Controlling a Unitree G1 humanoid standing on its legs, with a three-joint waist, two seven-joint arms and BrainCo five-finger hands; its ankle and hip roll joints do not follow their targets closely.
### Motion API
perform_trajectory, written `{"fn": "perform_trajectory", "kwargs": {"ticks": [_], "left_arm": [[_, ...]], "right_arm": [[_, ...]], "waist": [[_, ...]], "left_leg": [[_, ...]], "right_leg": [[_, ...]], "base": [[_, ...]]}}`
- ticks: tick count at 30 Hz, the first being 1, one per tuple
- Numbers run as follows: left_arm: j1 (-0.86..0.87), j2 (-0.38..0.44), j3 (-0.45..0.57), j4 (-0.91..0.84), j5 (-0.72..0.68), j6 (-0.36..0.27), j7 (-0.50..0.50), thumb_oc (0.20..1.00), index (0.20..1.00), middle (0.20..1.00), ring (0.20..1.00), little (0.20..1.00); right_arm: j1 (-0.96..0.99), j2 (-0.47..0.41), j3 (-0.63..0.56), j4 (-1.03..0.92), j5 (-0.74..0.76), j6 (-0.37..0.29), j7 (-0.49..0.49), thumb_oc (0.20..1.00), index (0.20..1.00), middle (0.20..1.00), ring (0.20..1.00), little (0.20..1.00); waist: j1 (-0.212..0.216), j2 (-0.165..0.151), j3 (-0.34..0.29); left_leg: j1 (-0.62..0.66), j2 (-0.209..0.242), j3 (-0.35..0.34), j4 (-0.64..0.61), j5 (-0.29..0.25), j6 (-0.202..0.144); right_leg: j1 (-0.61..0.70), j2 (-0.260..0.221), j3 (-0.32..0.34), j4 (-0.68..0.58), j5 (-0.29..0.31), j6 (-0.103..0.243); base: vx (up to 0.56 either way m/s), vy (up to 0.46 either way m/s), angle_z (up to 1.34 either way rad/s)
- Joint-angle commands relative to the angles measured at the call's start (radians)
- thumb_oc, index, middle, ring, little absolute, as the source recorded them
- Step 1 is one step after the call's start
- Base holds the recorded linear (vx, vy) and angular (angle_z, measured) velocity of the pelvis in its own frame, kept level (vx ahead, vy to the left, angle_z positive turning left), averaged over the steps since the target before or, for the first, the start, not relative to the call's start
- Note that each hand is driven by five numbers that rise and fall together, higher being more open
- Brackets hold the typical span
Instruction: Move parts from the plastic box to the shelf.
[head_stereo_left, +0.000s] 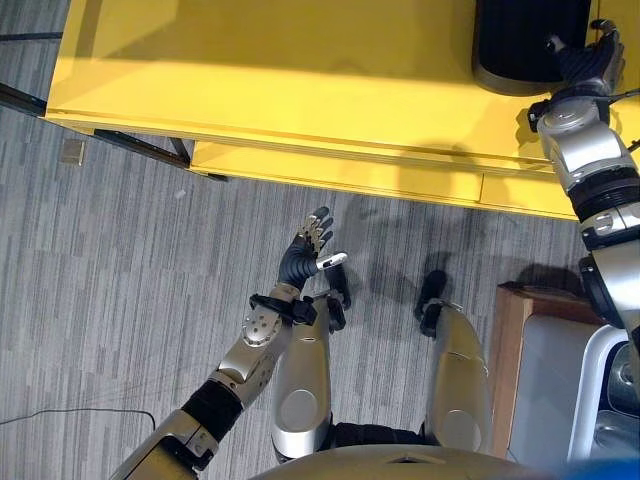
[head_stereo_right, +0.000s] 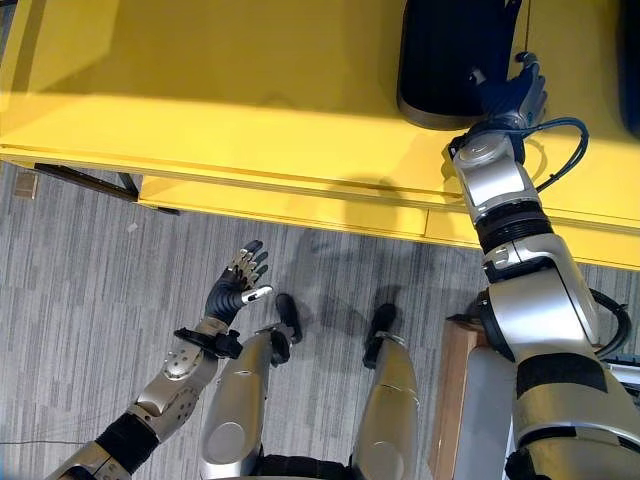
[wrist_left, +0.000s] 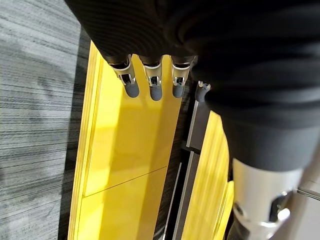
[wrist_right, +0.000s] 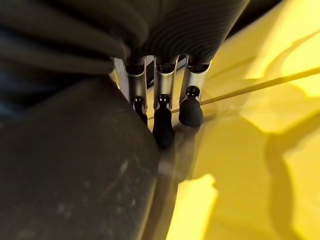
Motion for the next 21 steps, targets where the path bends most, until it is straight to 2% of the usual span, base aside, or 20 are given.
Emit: {"fn": "perform_trajectory", "kwargs": {"ticks": [1,5,12,14,15,21], "left_arm": [[0.036,-0.020,-0.030,-0.100,-0.005,-0.016,-0.023,1.000,1.000,1.000,1.000,1.000],[0.038,-0.023,-0.045,-0.094,0.010,-0.027,-0.019,1.000,1.000,1.000,1.000,1.000],[0.046,-0.034,-0.043,-0.085,-0.001,-0.030,-0.020,1.000,1.000,1.000,1.000,1.000],[0.075,-0.035,-0.037,-0.095,-0.009,-0.014,-0.039,1.000,1.000,1.000,1.000,1.000],[0.082,-0.040,-0.033,-0.094,-0.016,-0.009,-0.054,1.000,1.000,1.000,1.000,1.000],[0.112,-0.053,-0.028,-0.090,-0.001,-0.039,-0.056,1.000,1.000,1.000,1.000,1.000]], "right_arm": [[-0.058,-0.044,-0.011,0.006,-0.017,-0.076,-0.072,1.000,1.000,1.000,1.000,1.000],[-0.052,-0.047,-0.018,-0.032,-0.066,-0.079,-0.113,1.000,1.000,1.000,1.000,1.000],[-0.033,-0.041,-0.054,-0.128,-0.116,-0.189,-0.188,1.000,1.000,1.000,1.000,1.000],[0.031,-0.031,-0.124,-0.339,-0.107,-0.226,-0.214,1.000,1.000,1.000,1.000,1.000],[0.044,-0.027,-0.140,-0.376,-0.115,-0.235,-0.210,1.000,1.000,1.000,1.000,1.000],[0.124,-0.001,-0.191,-0.596,-0.217,-0.215,-0.190,1.000,1.000,1.000,1.000,1.000]], "waist": [[0.008,0.034,-0.031],[0.000,0.036,-0.031],[-0.007,0.037,-0.031],[-0.020,0.032,-0.031],[-0.023,0.032,-0.031],[-0.037,0.025,-0.031]], "left_leg": [[0.029,-0.046,-0.100,0.007,-0.039,-0.037],[0.037,-0.045,-0.094,0.008,-0.045,-0.033],[0.060,-0.048,-0.090,0.003,-0.051,-0.030],[0.095,-0.057,-0.090,-0.025,-0.055,-0.027],[0.102,-0.058,-0.089,-0.030,-0.056,-0.027],[0.146,-0.064,-0.084,-0.043,-0.068,-0.021]], "right_leg": [[0.029,0.089,-0.030,0.025,-0.047,-0.028],[0.031,0.088,-0.023,0.031,-0.050,-0.028],[0.051,0.091,-0.015,0.021,-0.050,-0.027],[0.077,0.100,-0.003,0.004,-0.049,-0.022],[0.081,0.100,-0.001,0.002,-0.049,-0.022],[0.119,0.103,0.003,-0.010,-0.050,-0.021]], "base": [[0.01,0.034,-0.01],[0.00,0.017,-0.01],[0.01,0.024,-0.04],[0.06,0.041,-0.03],[0.05,0.028,-0.02],[0.03,0.017,-0.01]]}}
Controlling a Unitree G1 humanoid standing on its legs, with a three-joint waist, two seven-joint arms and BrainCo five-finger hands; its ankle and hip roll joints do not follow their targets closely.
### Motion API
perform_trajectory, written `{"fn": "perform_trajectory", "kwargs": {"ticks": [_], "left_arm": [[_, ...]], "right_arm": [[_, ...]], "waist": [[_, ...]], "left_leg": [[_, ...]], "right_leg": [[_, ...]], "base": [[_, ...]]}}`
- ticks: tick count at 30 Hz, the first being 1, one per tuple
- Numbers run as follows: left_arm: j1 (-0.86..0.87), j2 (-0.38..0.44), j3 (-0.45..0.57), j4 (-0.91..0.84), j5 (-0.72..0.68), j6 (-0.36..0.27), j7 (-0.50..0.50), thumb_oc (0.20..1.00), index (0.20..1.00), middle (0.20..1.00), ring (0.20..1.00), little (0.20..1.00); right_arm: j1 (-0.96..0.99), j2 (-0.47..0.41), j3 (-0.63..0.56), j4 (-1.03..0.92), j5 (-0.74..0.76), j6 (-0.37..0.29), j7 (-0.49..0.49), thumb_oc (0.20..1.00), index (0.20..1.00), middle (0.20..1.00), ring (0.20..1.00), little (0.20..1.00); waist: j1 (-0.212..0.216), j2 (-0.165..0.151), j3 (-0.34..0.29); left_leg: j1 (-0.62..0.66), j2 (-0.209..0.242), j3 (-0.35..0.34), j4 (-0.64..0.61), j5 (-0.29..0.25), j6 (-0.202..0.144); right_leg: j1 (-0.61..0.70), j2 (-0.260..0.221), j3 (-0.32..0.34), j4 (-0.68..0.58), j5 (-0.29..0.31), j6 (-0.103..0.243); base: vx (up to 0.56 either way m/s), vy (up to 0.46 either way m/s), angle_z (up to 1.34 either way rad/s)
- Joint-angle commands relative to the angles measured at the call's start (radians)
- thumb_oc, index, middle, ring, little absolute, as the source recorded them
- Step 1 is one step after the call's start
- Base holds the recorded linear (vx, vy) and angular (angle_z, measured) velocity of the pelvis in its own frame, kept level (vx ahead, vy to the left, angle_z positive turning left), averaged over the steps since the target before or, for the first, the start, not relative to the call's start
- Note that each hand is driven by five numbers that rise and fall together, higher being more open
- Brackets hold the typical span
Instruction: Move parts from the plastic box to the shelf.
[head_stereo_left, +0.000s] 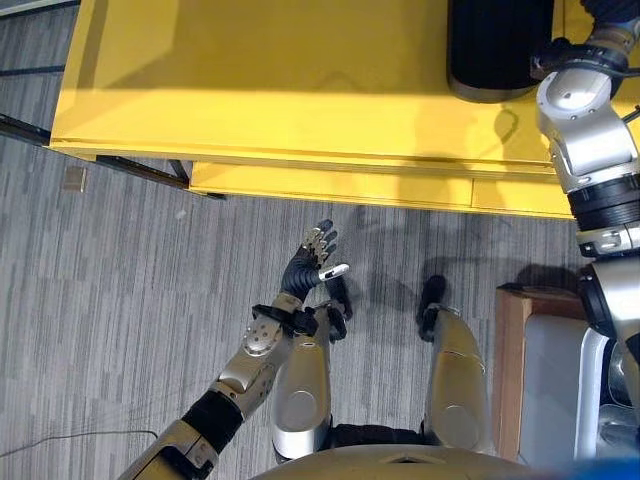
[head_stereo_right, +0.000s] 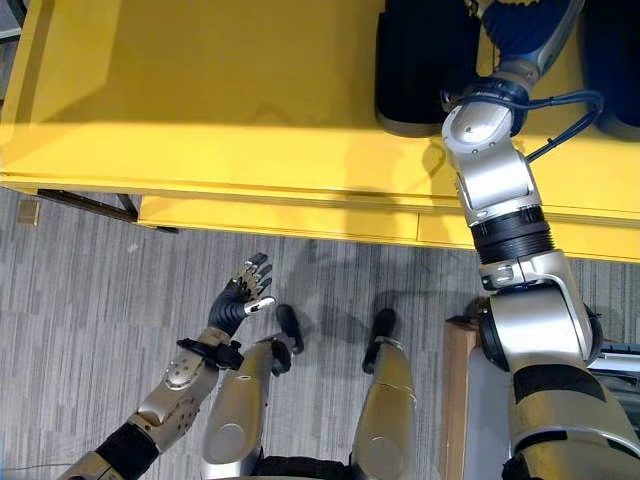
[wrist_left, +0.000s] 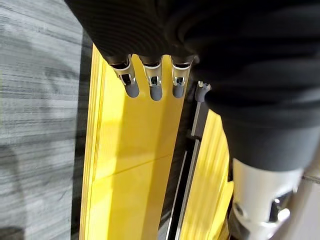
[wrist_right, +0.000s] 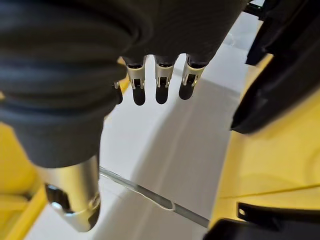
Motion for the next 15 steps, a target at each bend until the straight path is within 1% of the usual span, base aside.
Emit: {"fn": "perform_trajectory", "kwargs": {"ticks": [1,3,4,8,10,13,15], "left_arm": [[0.061,-0.038,-0.021,-0.093,0.008,-0.061,-0.011,1.000,1.000,1.000,1.000,1.000],[0.069,-0.044,-0.011,-0.090,0.013,-0.066,-0.005,1.000,1.000,1.000,1.000,1.000],[0.068,-0.045,-0.008,-0.090,0.013,-0.067,-0.001,1.000,1.000,1.000,1.000,1.000],[0.095,-0.072,0.020,-0.075,0.028,-0.095,-0.011,1.000,1.000,1.000,1.000,1.000],[0.118,-0.083,0.036,-0.073,0.032,-0.101,-0.023,1.000,1.000,1.000,1.000,1.000],[0.149,-0.105,0.062,-0.073,0.050,-0.115,-0.043,1.000,1.000,1.000,1.000,1.000],[0.152,-0.111,0.072,-0.082,0.061,-0.117,-0.040,1.000,1.000,1.000,1.000,1.000]], "right_arm": [[0.007,-0.017,-0.027,-0.100,-0.100,-0.022,0.001,1.000,1.000,1.000,1.000,1.000],[0.038,-0.008,-0.039,-0.148,-0.103,-0.012,0.029,1.000,1.000,1.000,1.000,1.000],[0.048,-0.005,-0.042,-0.162,-0.103,-0.010,0.040,1.000,1.000,1.000,1.000,1.000],[0.171,0.027,-0.049,-0.244,-0.064,-0.008,0.149,1.000,1.000,1.000,1.000,1.000],[0.281,0.044,-0.048,-0.294,-0.028,-0.024,0.200,1.000,1.000,1.000,1.000,1.000],[0.443,0.070,-0.024,-0.365,-0.055,-0.052,0.273,1.000,1.000,1.000,1.000,1.000],[0.559,0.076,-0.017,-0.446,-0.064,-0.078,0.302,1.000,1.000,1.000,1.000,1.000]], "waist": [[-0.003,0.016,-0.029],[-0.009,0.012,-0.029],[-0.011,0.012,-0.029],[-0.032,0.006,-0.038],[-0.047,0.000,-0.060],[-0.073,-0.009,-0.088],[-0.094,-0.014,-0.104]], "left_leg": [[0.068,-0.050,-0.106,-0.005,-0.070,-0.023],[0.083,-0.050,-0.107,-0.008,-0.071,-0.023],[0.077,-0.048,-0.097,-0.016,-0.049,-0.016],[0.142,-0.050,-0.087,-0.062,-0.043,-0.017],[0.176,-0.051,-0.082,-0.098,-0.035,-0.019],[0.215,-0.050,-0.070,-0.135,-0.026,-0.017],[0.234,-0.051,-0.069,-0.158,-0.021,-0.017]], "right_leg": [[0.052,0.100,-0.014,0.031,-0.063,-0.032],[0.068,0.102,-0.009,0.023,-0.064,-0.033],[0.063,0.103,-0.015,0.011,-0.041,-0.043],[0.118,0.105,-0.002,-0.037,-0.027,-0.042],[0.147,0.106,0.008,-0.078,-0.016,-0.038],[0.177,0.105,0.024,-0.118,-0.001,-0.033],[0.192,0.105,0.034,-0.137,0.007,-0.029]], "base": [[0.00,0.000,0.00],[0.00,0.021,-0.03],[-0.03,0.048,-0.02],[0.03,0.067,-0.04],[0.09,0.092,-0.12],[0.07,0.123,-0.12],[0.05,0.110,-0.08]]}}
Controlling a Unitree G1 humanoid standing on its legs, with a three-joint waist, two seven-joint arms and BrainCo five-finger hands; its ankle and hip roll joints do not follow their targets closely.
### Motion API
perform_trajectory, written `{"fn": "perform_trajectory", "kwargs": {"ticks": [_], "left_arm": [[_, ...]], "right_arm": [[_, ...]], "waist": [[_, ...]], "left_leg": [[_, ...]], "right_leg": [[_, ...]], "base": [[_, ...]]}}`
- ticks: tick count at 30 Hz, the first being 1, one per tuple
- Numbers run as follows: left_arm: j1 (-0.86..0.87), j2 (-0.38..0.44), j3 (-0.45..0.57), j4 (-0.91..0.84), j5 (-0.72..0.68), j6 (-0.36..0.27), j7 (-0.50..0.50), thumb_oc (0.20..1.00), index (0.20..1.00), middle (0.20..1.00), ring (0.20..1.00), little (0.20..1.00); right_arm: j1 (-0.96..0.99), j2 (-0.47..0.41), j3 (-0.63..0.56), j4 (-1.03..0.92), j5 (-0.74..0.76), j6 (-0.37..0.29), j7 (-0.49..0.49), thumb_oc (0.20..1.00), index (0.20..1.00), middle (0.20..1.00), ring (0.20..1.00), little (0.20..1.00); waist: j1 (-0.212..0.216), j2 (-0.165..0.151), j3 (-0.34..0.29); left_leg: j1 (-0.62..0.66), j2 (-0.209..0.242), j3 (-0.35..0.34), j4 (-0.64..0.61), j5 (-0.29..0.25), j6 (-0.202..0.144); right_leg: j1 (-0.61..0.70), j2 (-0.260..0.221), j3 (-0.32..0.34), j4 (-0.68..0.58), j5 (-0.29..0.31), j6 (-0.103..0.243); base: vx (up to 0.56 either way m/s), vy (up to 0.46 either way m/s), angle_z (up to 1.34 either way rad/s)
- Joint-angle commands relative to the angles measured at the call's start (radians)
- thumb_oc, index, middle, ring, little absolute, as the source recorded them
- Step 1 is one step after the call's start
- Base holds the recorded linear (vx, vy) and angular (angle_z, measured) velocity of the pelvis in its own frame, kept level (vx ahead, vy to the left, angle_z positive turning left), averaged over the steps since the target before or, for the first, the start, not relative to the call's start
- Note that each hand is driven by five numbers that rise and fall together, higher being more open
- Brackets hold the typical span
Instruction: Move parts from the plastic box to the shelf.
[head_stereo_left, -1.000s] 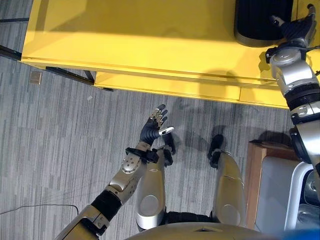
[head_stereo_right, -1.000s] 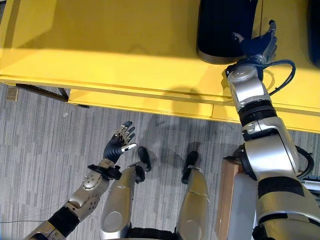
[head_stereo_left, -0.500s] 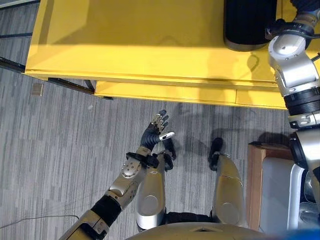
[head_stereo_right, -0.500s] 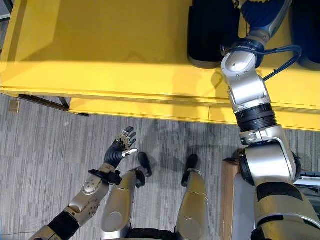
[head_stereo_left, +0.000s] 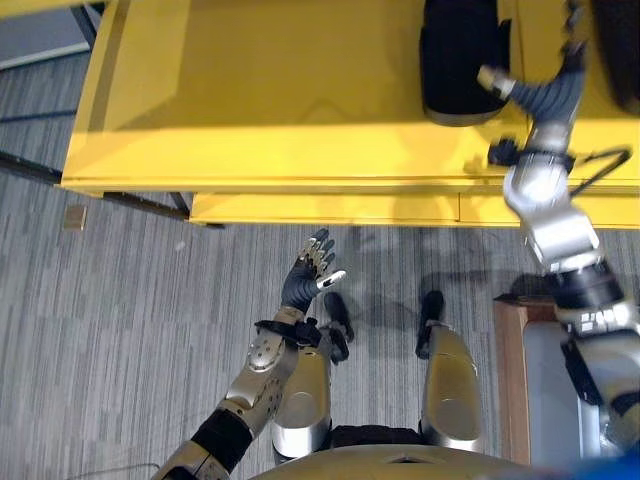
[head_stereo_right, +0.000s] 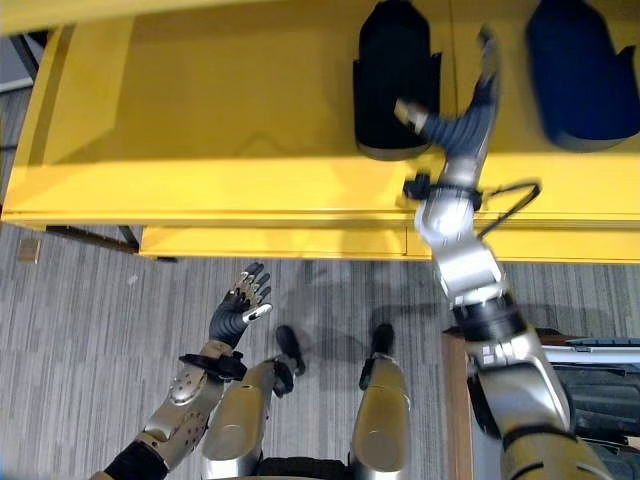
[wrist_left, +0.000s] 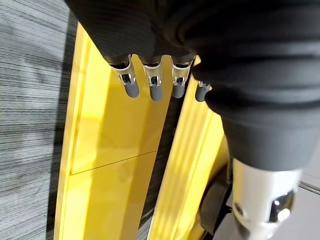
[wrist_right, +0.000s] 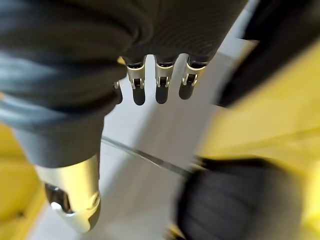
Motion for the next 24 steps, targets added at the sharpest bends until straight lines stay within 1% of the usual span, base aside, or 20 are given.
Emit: {"fn": "perform_trajectory", "kwargs": {"ticks": [1,2,3,4,7,9,10,11,12,13,15,16,18,19,21,24], "left_arm": [[0.040,-0.014,-0.007,-0.088,0.054,-0.069,-0.033,1.000,1.000,1.000,1.000,1.000],[0.051,-0.015,0.002,-0.116,0.056,-0.062,-0.027,1.000,1.000,1.000,1.000,1.000],[0.063,-0.016,0.005,-0.127,0.065,-0.065,-0.014,1.000,1.000,1.000,1.000,1.000],[0.081,-0.013,0.010,-0.141,0.073,-0.070,0.016,1.000,1.000,1.000,1.000,1.000],[0.103,0.001,0.024,-0.149,0.087,-0.091,0.078,1.000,1.000,1.000,1.000,1.000],[0.132,0.017,0.045,-0.156,0.103,-0.106,0.082,1.000,1.000,1.000,1.000,1.000],[0.132,0.017,0.045,-0.156,0.103,-0.106,0.082,1.000,1.000,1.000,1.000,1.000],[0.145,0.026,0.048,-0.158,0.109,-0.110,0.075,1.000,1.000,1.000,1.000,1.000],[0.160,0.037,0.049,-0.161,0.109,-0.117,0.071,1.000,1.000,1.000,1.000,1.000],[0.170,0.047,0.051,-0.161,0.108,-0.125,0.071,1.000,1.000,1.000,1.000,1.000],[0.173,0.054,0.053,-0.162,0.109,-0.128,0.071,1.000,1.000,1.000,1.000,1.000],[0.174,0.063,0.055,-0.166,0.110,-0.129,0.065,1.000,1.000,1.000,1.000,1.000],[0.172,0.072,0.056,-0.169,0.124,-0.126,0.061,1.000,1.000,1.000,1.000,1.000],[0.165,0.079,0.052,-0.164,0.132,-0.107,0.058,1.000,1.000,1.000,1.000,1.000],[0.159,0.077,0.050,-0.156,0.130,-0.085,0.068,1.000,1.000,1.000,1.000,1.000],[0.154,0.079,0.055,-0.145,0.127,-0.085,0.049,1.000,1.000,1.000,1.000,1.000]], "right_arm": [[0.005,-0.029,0.001,-0.101,-0.037,-0.094,0.071,1.000,1.000,1.000,1.000,1.000],[0.170,-0.032,0.004,-0.206,-0.038,-0.112,0.117,1.000,1.000,1.000,1.000,1.000],[0.245,-0.032,0.008,-0.242,-0.038,-0.128,0.122,1.000,1.000,1.000,1.000,1.000],[0.326,-0.032,0.014,-0.269,-0.030,-0.164,0.125,1.000,1.000,1.000,1.000,1.000],[0.416,-0.032,0.024,-0.307,-0.060,-0.226,0.160,1.000,1.000,1.000,1.000,1.000],[0.478,-0.032,0.057,-0.323,-0.099,-0.214,0.229,1.000,1.000,1.000,1.000,1.000],[0.478,-0.032,0.057,-0.323,-0.099,-0.214,0.229,1.000,1.000,1.000,1.000,1.000],[0.494,-0.040,0.079,-0.314,-0.080,-0.224,0.225,1.000,1.000,1.000,1.000,1.000],[0.510,-0.044,0.094,-0.304,-0.066,-0.243,0.242,1.000,1.000,1.000,1.000,1.000],[0.521,-0.045,0.108,-0.299,-0.083,-0.260,0.252,1.000,1.000,1.000,1.000,1.000],[0.522,-0.045,0.118,-0.294,-0.086,-0.265,0.260,1.000,1.000,1.000,1.000,1.000],[0.518,-0.044,0.133,-0.282,-0.082,-0.256,0.262,1.000,1.000,1.000,1.000,1.000],[0.508,-0.043,0.147,-0.260,-0.079,-0.257,0.252,1.000,1.000,1.000,1.000,1.000],[0.502,-0.043,0.155,-0.238,-0.067,-0.237,0.241,1.000,1.000,1.000,1.000,1.000],[0.500,-0.041,0.154,-0.216,-0.060,-0.226,0.227,1.000,1.000,1.000,1.000,1.000],[0.509,-0.031,0.146,-0.195,-0.070,-0.217,0.192,1.000,1.000,1.000,1.000,1.000]], "waist": [[-0.020,-0.012,-0.083],[-0.048,-0.018,-0.106],[-0.057,-0.020,-0.117],[-0.067,-0.025,-0.132],[-0.080,-0.035,-0.158],[-0.081,-0.048,-0.182],[-0.081,-0.048,-0.182],[-0.076,-0.054,-0.194],[-0.069,-0.060,-0.207],[-0.062,-0.066,-0.219],[-0.054,-0.072,-0.227],[-0.045,-0.080,-0.233],[-0.033,-0.089,-0.237],[-0.022,-0.099,-0.238],[-0.017,-0.107,-0.237],[-0.012,-0.118,-0.232]], "left_leg": [[0.035,-0.012,-0.107,-0.015,-0.025,-0.011],[0.065,-0.021,-0.104,-0.050,-0.018,-0.007],[0.079,-0.024,-0.104,-0.069,-0.013,-0.005],[0.097,-0.028,-0.102,-0.093,-0.008,-0.002],[0.128,-0.038,-0.098,-0.137,0.000,-0.002],[0.153,-0.044,-0.096,-0.172,0.010,0.001],[0.153,-0.044,-0.096,-0.172,0.010,0.001],[0.161,-0.047,-0.096,-0.183,0.013,0.002],[0.170,-0.048,-0.097,-0.193,0.015,0.002],[0.178,-0.051,-0.097,-0.200,0.017,0.004],[0.183,-0.052,-0.097,-0.202,0.018,0.006],[0.187,-0.053,-0.094,-0.199,0.014,0.008],[0.188,-0.054,-0.090,-0.189,0.008,0.012],[0.187,-0.055,-0.088,-0.169,-0.003,0.018],[0.186,-0.059,-0.086,-0.151,-0.013,0.025],[0.183,-0.066,-0.081,-0.131,-0.028,0.036]], "right_leg": [[0.000,0.091,0.008,0.029,-0.043,-0.054],[0.026,0.091,0.027,-0.004,-0.027,-0.042],[0.039,0.091,0.036,-0.024,-0.019,-0.037],[0.058,0.090,0.045,-0.051,-0.007,-0.027],[0.091,0.089,0.052,-0.105,0.016,-0.006],[0.124,0.085,0.050,-0.158,0.045,0.013],[0.124,0.085,0.050,-0.158,0.045,0.013],[0.139,0.082,0.047,-0.180,0.057,0.020],[0.154,0.077,0.039,-0.200,0.067,0.028],[0.166,0.074,0.034,-0.215,0.076,0.035],[0.175,0.069,0.028,-0.225,0.084,0.041],[0.182,0.064,0.019,-0.232,0.089,0.046],[0.192,0.058,0.009,-0.239,0.095,0.051],[0.202,0.051,-0.003,-0.238,0.099,0.054],[0.206,0.042,-0.008,-0.238,0.106,0.059],[0.208,0.032,-0.013,-0.241,0.120,0.072]], "base": [[0.09,0.188,-0.14],[0.09,0.198,-0.16],[0.10,0.234,-0.14],[0.06,0.129,-0.05],[0.04,0.093,-0.09],[-0.01,0.097,-0.13],[-0.02,0.068,-0.09],[0.00,0.038,-0.03],[0.00,0.062,-0.01],[-0.01,0.057,0.03],[-0.03,0.047,0.12],[-0.05,0.050,0.14],[-0.04,0.079,0.07],[-0.03,0.100,0.06],[-0.02,0.110,0.09],[-0.03,0.100,0.12]]}}
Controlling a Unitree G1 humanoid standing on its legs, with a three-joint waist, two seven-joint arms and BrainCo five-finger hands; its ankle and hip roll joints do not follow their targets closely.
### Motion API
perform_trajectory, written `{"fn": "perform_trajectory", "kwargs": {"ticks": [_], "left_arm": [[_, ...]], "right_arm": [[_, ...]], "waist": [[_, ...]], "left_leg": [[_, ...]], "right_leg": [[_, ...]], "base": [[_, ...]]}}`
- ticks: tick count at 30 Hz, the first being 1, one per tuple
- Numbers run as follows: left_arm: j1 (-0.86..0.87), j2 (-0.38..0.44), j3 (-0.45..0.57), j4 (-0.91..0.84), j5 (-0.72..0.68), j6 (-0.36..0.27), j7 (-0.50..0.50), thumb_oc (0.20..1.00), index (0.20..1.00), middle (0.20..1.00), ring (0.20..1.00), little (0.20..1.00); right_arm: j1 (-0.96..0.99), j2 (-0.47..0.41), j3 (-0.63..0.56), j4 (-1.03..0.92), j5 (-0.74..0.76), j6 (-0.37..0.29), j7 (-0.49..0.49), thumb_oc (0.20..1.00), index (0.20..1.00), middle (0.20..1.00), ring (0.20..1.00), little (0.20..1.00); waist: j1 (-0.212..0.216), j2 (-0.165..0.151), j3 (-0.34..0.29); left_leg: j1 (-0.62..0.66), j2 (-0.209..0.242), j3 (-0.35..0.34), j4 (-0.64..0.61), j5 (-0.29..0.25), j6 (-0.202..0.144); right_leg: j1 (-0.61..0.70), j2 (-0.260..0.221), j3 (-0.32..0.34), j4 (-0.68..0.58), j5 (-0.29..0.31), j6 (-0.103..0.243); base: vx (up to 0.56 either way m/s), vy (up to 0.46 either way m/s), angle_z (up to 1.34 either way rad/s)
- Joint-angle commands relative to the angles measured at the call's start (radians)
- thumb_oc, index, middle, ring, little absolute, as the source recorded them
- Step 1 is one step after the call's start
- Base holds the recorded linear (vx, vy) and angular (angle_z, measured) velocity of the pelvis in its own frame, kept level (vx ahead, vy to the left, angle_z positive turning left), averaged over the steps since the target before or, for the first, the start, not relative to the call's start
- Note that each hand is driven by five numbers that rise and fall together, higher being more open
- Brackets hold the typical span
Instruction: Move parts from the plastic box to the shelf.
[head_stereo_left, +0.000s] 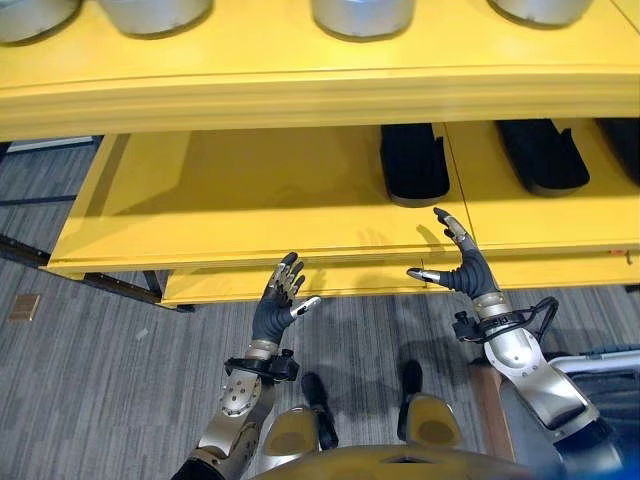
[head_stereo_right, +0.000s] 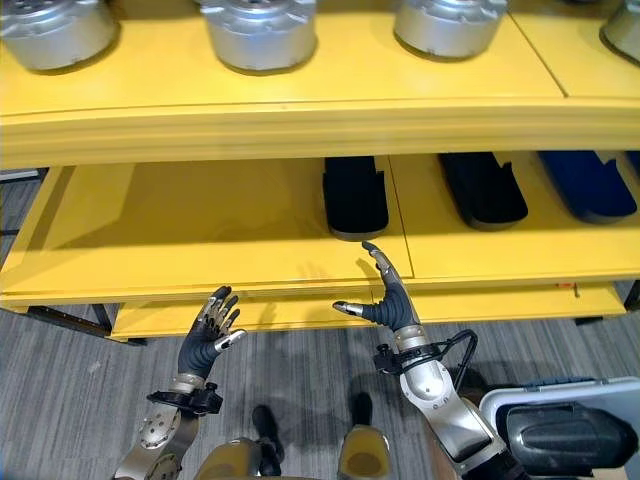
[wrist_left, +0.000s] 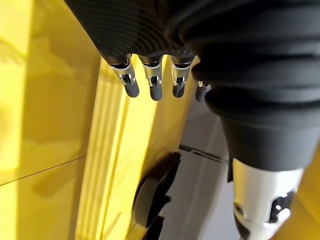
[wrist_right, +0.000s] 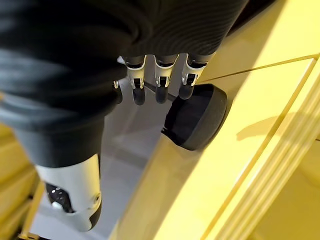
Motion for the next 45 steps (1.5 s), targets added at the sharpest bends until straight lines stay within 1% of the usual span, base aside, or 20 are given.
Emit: {"fn": "perform_trajectory", "kwargs": {"ticks": [1,3,6,7,8,10,13,15,16,19,20,22,23,27,30,31,33,39,42,45], "left_arm": [[-0.019,0.011,0.024,-0.041,0.064,-0.033,-0.031,1.000,1.000,1.000,1.000,1.000],[-0.025,0.024,0.030,-0.026,0.139,-0.052,-0.023,1.000,1.000,1.000,1.000,1.000],[-0.027,0.047,0.032,-0.010,0.283,-0.086,0.104,1.000,1.000,1.000,1.000,1.000],[-0.017,0.054,0.035,-0.005,0.294,-0.108,0.127,1.000,1.000,1.000,1.000,1.000],[0.025,0.067,0.058,-0.016,0.339,-0.116,0.166,1.000,1.000,1.000,1.000,1.000],[0.037,0.088,0.058,-0.016,0.397,-0.114,0.183,1.000,1.000,1.000,1.000,1.000],[0.030,0.112,0.040,0.018,0.466,-0.130,0.165,1.000,1.000,1.000,1.000,1.000],[0.029,0.121,0.037,0.027,0.486,-0.151,0.154,1.000,1.000,1.000,1.000,1.000],[0.031,0.137,0.033,0.037,0.527,-0.188,0.158,1.000,1.000,1.000,1.000,1.000],[0.027,0.149,0.031,0.042,0.543,-0.174,0.147,1.000,1.000,1.000,1.000,1.000],[0.015,0.161,0.021,0.050,0.561,-0.161,0.152,1.000,1.000,1.000,1.000,1.000],[0.002,0.175,0.005,0.058,0.581,-0.122,0.138,1.000,1.000,1.000,1.000,1.000],[0.005,0.189,-0.001,0.061,0.531,-0.075,0.137,1.000,1.000,1.000,1.000,1.000],[0.016,0.209,0.034,0.058,0.521,-0.081,0.132,1.000,1.000,1.000,1.000,1.000],[0.028,0.229,0.049,0.038,0.508,-0.087,0.088,1.000,1.000,1.000,1.000,1.000],[0.032,0.231,0.050,0.033,0.507,-0.094,0.080,1.000,1.000,1.000,1.000,1.000],[0.048,0.227,0.061,0.011,0.565,-0.148,0.199,1.000,1.000,1.000,1.000,1.000],[-0.042,0.186,0.067,0.011,0.485,-0.164,0.125,1.000,1.000,1.000,1.000,1.000],[-0.092,0.171,0.049,0.009,0.461,-0.190,0.134,1.000,1.000,1.000,1.000,1.000],[-0.163,0.134,0.042,0.002,0.407,-0.229,0.207,1.000,1.000,1.000,1.000,1.000]], "right_arm": [[-0.041,-0.006,-0.028,-0.012,-0.008,-0.007,-0.074,1.000,1.000,1.000,1.000,1.000],[-0.028,0.004,-0.052,0.026,-0.026,0.008,-0.094,1.000,1.000,1.000,1.000,1.000],[0.012,0.000,-0.093,0.070,-0.046,-0.002,-0.113,1.000,1.000,1.000,1.000,1.000],[0.033,-0.002,-0.111,0.082,-0.039,-0.007,-0.126,1.000,1.000,1.000,1.000,1.000],[0.060,0.010,-0.130,0.097,-0.027,-0.042,-0.105,1.000,1.000,1.000,1.000,1.000],[0.063,0.014,-0.134,0.103,0.004,-0.049,-0.107,1.000,1.000,1.000,1.000,1.000],[0.066,0.017,-0.137,0.141,0.043,-0.072,-0.126,1.000,1.000,1.000,1.000,1.000],[0.060,0.017,-0.137,0.147,0.046,-0.061,-0.132,1.000,1.000,1.000,1.000,1.000],[0.033,0.007,-0.131,0.148,0.053,-0.018,-0.143,1.000,1.000,1.000,1.000,1.000],[0.009,-0.012,-0.127,0.147,0.073,0.014,-0.135,1.000,1.000,1.000,1.000,1.000],[-0.008,-0.023,-0.122,0.146,0.071,0.028,-0.126,1.000,1.000,1.000,1.000,1.000],[-0.020,-0.043,-0.112,0.145,0.080,0.046,-0.126,1.000,1.000,1.000,1.000,1.000],[-0.024,-0.071,-0.115,0.146,0.119,0.070,-0.123,1.000,1.000,1.000,1.000,1.000],[0.027,-0.070,-0.134,0.133,0.135,0.088,-0.125,1.000,1.000,1.000,1.000,1.000],[0.086,-0.061,-0.143,0.117,0.116,0.077,-0.160,1.000,1.000,1.000,1.000,1.000],[0.099,-0.056,-0.146,0.120,0.112,0.081,-0.169,1.000,1.000,1.000,1.000,1.000],[0.109,-0.048,-0.154,0.146,0.116,0.082,-0.213,1.000,1.000,1.000,1.000,1.000],[0.136,-0.024,-0.185,0.204,0.116,0.076,-0.302,1.000,1.000,1.000,1.000,1.000],[0.137,-0.026,-0.204,0.230,0.121,0.062,-0.311,1.000,1.000,1.000,1.000,1.000],[0.139,-0.030,-0.199,0.242,0.089,0.047,-0.289,1.000,1.000,1.000,1.000,1.000]], "waist": [[-0.002,-0.015,0.036],[-0.005,-0.029,0.045],[-0.014,-0.042,0.043],[-0.010,-0.050,0.039],[0.009,-0.066,0.039],[0.018,-0.080,0.040],[0.024,-0.064,0.034],[0.032,-0.054,0.029],[0.050,-0.039,0.014],[0.062,-0.041,0.002],[0.063,-0.049,-0.002],[0.061,-0.056,-0.004],[0.054,-0.054,-0.003],[0.033,-0.043,-0.002],[0.008,-0.037,0.002],[0.001,-0.035,0.001],[-0.013,-0.028,0.005],[-0.085,-0.012,0.012],[-0.121,-0.003,0.017],[-0.158,-0.009,0.018]], "left_leg": [[0.007,-0.023,-0.077,0.087,-0.086,0.041],[0.003,-0.033,-0.074,0.091,-0.095,0.051],[0.011,-0.049,-0.072,0.079,-0.104,0.057],[0.017,-0.050,-0.057,0.073,-0.108,0.056],[0.049,-0.029,-0.007,0.068,-0.143,0.042],[0.047,-0.014,0.027,0.073,-0.144,0.047],[0.023,0.002,0.022,0.074,-0.120,0.065],[0.020,0.010,0.023,0.068,-0.109,0.065],[0.015,0.032,0.040,0.059,-0.088,0.057],[0.001,0.050,0.061,0.055,-0.057,0.034],[-0.017,0.064,0.080,0.061,-0.041,0.015],[-0.038,0.086,0.099,0.071,-0.016,-0.012],[-0.053,0.103,0.108,0.071,0.006,-0.034],[-0.036,0.103,0.111,0.033,0.031,-0.045],[-0.033,0.114,0.118,0.024,0.044,-0.054],[-0.032,0.118,0.117,0.025,0.046,-0.057],[-0.030,0.135,0.115,0.033,0.053,-0.064],[-0.012,0.197,0.152,0.045,0.088,-0.095],[-0.001,0.227,0.168,0.047,0.123,-0.116],[0.016,0.262,0.182,0.044,0.155,-0.133]], "right_leg": [[0.003,0.008,0.020,-0.011,0.060,0.035],[-0.011,-0.004,0.025,-0.027,0.098,0.058],[-0.029,-0.022,0.031,-0.063,0.163,0.081],[-0.036,-0.031,-0.002,-0.070,0.184,0.089],[-0.052,-0.048,-0.106,-0.036,0.219,0.124],[-0.066,-0.078,-0.150,0.046,0.227,0.126],[-0.054,-0.085,-0.130,0.203,0.158,0.084],[-0.034,-0.090,-0.140,0.235,0.122,0.068],[0.027,-0.088,-0.164,0.254,0.041,0.044],[0.091,-0.064,-0.180,0.193,-0.008,0.028],[0.122,-0.037,-0.192,0.114,-0.032,0.023],[0.155,-0.001,-0.194,0.027,-0.032,0.027],[0.173,0.019,-0.192,-0.023,-0.029,0.023],[0.163,0.034,-0.183,-0.040,-0.023,0.022],[0.147,0.050,-0.179,-0.030,-0.038,0.001],[0.143,0.056,-0.180,-0.023,-0.044,-0.006],[0.128,0.065,-0.180,0.005,-0.060,-0.023],[0.080,0.100,-0.159,0.072,-0.098,-0.063],[0.051,0.117,-0.140,0.104,-0.116,-0.077],[0.025,0.137,-0.122,0.129,-0.129,-0.091]], "base": [[-0.08,0.106,0.04],[-0.08,0.138,0.00],[0.01,0.145,-0.01],[0.04,0.097,-0.08],[-0.01,0.060,-0.25],[-0.09,0.001,-0.86],[-0.08,-0.004,-0.87],[-0.01,-0.066,-0.06],[0.02,-0.124,-0.22],[0.01,-0.166,-0.42],[-0.01,-0.210,-0.69],[-0.02,-0.282,-0.87],[-0.01,-0.256,-1.07],[-0.01,-0.183,-0.95],[0.01,-0.180,-0.12],[0.06,-0.292,-0.07],[0.06,-0.296,-0.16],[0.03,-0.242,-0.23],[0.02,-0.197,-0.40],[0.04,-0.265,-0.40]]}}
